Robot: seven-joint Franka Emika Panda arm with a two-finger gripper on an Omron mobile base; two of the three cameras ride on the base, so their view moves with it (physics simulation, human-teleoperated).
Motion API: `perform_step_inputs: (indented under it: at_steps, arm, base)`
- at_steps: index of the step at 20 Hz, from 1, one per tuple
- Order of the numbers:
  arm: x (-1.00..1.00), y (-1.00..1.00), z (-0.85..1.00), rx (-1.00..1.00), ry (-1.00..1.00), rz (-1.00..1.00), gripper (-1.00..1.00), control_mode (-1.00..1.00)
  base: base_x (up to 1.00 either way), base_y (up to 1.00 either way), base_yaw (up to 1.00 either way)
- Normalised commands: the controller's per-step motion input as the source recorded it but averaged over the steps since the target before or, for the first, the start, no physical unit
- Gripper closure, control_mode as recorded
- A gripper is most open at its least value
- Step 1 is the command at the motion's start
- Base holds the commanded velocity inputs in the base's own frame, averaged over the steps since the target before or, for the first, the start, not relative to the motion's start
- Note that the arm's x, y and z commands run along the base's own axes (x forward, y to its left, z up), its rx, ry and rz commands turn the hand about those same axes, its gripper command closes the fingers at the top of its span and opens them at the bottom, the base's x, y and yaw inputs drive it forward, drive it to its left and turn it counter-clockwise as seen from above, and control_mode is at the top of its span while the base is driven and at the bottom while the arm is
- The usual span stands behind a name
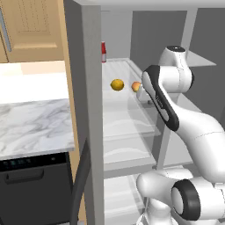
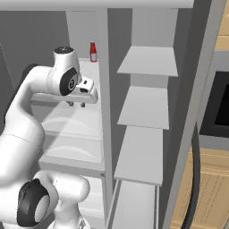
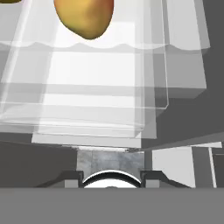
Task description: Take the lemon and mango from the fridge shelf and place them in the freezer drawer to begin freezing them.
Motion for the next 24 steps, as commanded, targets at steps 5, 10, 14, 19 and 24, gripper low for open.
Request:
perform_step_inputs:
  at_steps: [5, 10, 14, 19, 24]
  arm:
    - [-0.28, 0.15, -0.04, 0.0, 0.0, 0.0, -1.0, -1.0]
    - [-0.86, 0.33, -0.16, -0.01, -0.1, 0.01, -1.0, -1.0]
    - [-0.88, 0.48, -0.11, 0.04, -0.1, 0.11, -1.0, -1.0]
    - [-0.22, 0.56, 0.03, 0.14, 0.01, 0.09, -1.0, -1.0]
    - [0.0, 0.48, 0.0, 0.25, 0.0, 0.17, -1.0, -1.0]
  base:
    - [0.0, 0.0, 0.0]
    - [0.0, 0.0, 0.0]
    - [0.0, 0.0, 0.0]
    - [0.0, 0.0, 0.0]
    - [0.0, 0.0, 0.0]
